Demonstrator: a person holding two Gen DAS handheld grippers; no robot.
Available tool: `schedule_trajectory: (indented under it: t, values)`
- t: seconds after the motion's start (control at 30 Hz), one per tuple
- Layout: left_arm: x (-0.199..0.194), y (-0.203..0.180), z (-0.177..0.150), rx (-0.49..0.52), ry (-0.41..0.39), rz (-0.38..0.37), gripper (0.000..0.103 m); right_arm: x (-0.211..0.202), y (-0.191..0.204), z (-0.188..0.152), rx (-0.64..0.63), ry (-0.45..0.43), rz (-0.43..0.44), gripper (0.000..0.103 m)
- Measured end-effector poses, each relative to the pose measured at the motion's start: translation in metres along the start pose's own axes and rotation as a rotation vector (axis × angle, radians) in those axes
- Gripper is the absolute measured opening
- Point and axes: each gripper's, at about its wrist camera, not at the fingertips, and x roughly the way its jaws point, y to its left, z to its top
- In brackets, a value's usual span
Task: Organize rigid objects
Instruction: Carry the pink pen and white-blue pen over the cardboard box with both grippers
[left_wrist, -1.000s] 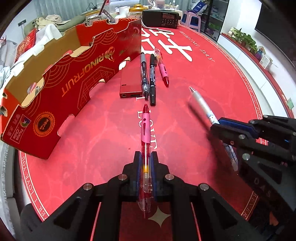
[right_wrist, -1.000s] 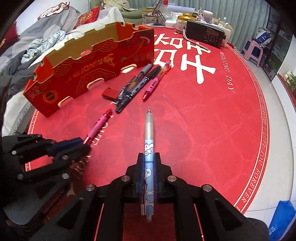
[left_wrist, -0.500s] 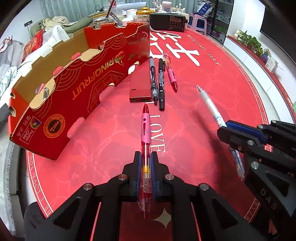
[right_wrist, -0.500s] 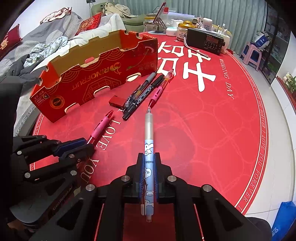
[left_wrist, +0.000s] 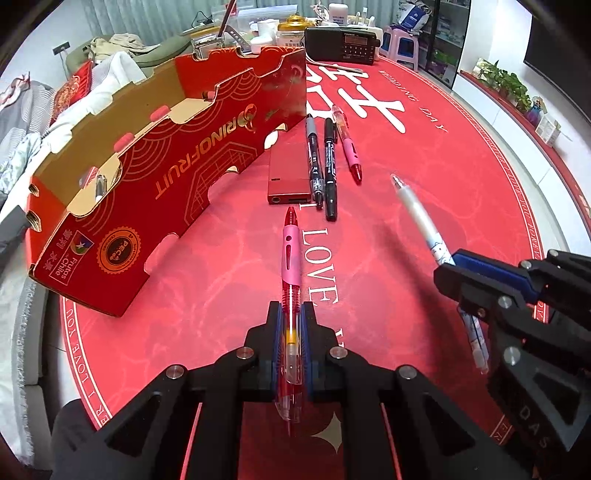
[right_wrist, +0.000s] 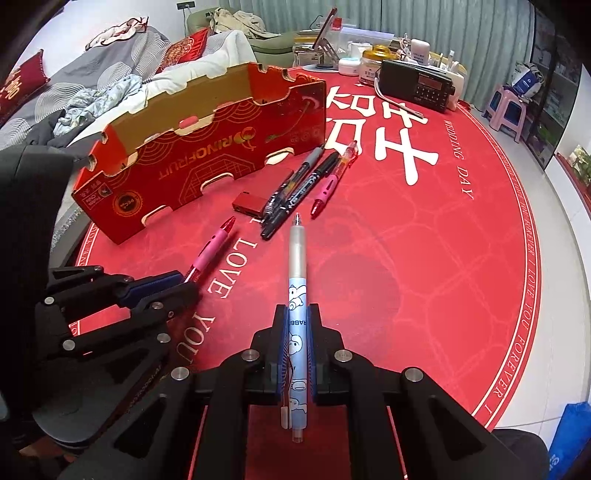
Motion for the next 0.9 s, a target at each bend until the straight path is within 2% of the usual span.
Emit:
schedule_trajectory:
  t: [0.23, 0.53, 0.73, 0.9]
  values:
    - [-0.008, 0.0, 0.003, -0.006, -0.022, -0.006, 0.01, -0.008, 0.007, 0.002, -0.009, -0.027, 0.011, 0.01]
    - [-0.041, 0.013, 0.018, -0.05, -0.122, -0.017, 0.01, -0.032, 0.001, 0.015, 0.047, -0.104, 0.053, 0.01]
    - [-0.068, 0.04, 0.042, -0.132, -0.197, -0.028, 0.01, -0.045, 0.008, 0.041, 0.038, -0.163, 0.088, 0.01]
    - [-0.079, 0.07, 0.067, -0.189, -0.224, 0.017, 0.01, -0.047, 0.028, 0.076, -0.009, -0.197, 0.117, 0.01]
